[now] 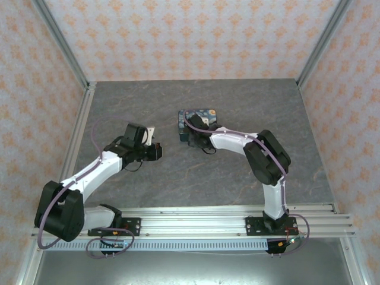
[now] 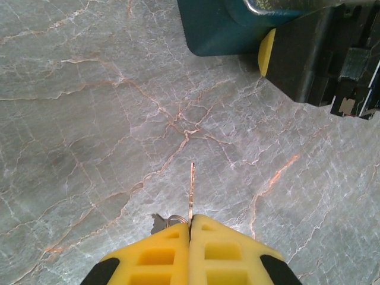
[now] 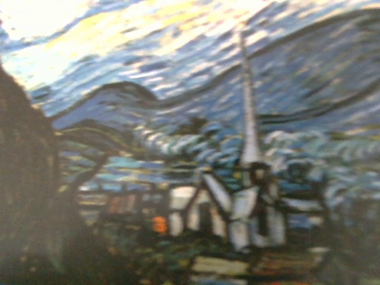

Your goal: Unlock the padlock with the key

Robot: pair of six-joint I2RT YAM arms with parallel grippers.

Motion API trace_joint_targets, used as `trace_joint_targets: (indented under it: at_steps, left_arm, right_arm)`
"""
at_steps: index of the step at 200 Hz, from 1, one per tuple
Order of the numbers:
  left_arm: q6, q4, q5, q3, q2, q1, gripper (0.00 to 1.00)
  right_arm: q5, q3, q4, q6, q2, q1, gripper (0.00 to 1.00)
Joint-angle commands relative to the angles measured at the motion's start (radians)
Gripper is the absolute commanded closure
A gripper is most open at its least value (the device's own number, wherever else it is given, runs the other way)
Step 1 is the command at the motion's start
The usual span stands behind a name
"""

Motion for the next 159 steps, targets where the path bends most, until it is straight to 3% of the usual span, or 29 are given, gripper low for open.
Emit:
trace_joint_targets:
  at_steps: [1,101,159]
  left_arm:
    - [-0.011,0.014,-0.018,-0.021,-0.033,0.003,1.0]
    - [0.033,-0.013,-0.005,-0.013,-0.047,0.003,1.0]
    - [0.048,0.022,0.033,-0.022,-0.045,0.003,1.0]
  right_arm:
    - [0.013,0.008,-0.022,-0.006,0.008,-0.011,0.58]
    - [0.001,0.063,-0.027,-0.042,0.058,-0.03,0.6]
    - [-0.001,0.085,-0.049,-0.062,0.049,-0.038,0.85]
